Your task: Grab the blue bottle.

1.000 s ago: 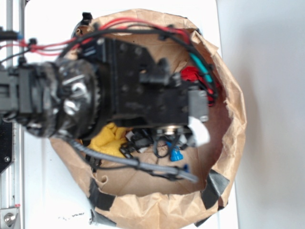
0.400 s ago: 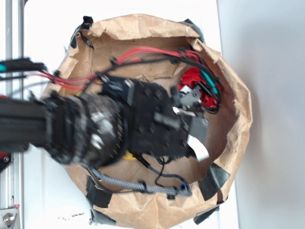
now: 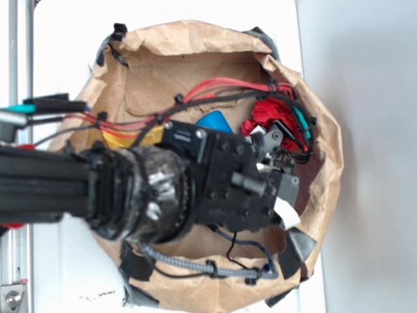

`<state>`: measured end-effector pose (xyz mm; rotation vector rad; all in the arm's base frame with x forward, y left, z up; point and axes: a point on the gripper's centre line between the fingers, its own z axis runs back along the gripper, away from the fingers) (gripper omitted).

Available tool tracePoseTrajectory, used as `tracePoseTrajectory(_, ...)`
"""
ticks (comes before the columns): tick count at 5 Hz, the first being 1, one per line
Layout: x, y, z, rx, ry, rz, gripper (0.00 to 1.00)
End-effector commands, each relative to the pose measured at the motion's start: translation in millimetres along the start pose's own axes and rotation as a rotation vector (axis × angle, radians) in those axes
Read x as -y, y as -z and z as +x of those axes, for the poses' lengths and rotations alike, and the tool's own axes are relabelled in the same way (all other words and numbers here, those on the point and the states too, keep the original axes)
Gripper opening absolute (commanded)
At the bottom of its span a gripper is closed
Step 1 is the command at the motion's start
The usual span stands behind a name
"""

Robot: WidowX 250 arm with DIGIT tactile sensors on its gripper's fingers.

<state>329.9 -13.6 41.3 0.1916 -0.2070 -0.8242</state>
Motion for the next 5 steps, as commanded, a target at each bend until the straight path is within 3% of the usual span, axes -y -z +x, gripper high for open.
tracePoseTrajectory(1, -23, -93, -15, 0.194, -0.046, -0.070, 0.00)
tracePoseTrajectory(2, -32, -117, -28, 0.234, -0.061, -0.118, 0.00)
tracePoseTrajectory(4, -30, -167, -41, 0.091, -0.463, 0.005, 0.00)
tracePoseTrajectory(5, -29, -179, -42, 0.062, -0.501, 0.004, 0.00)
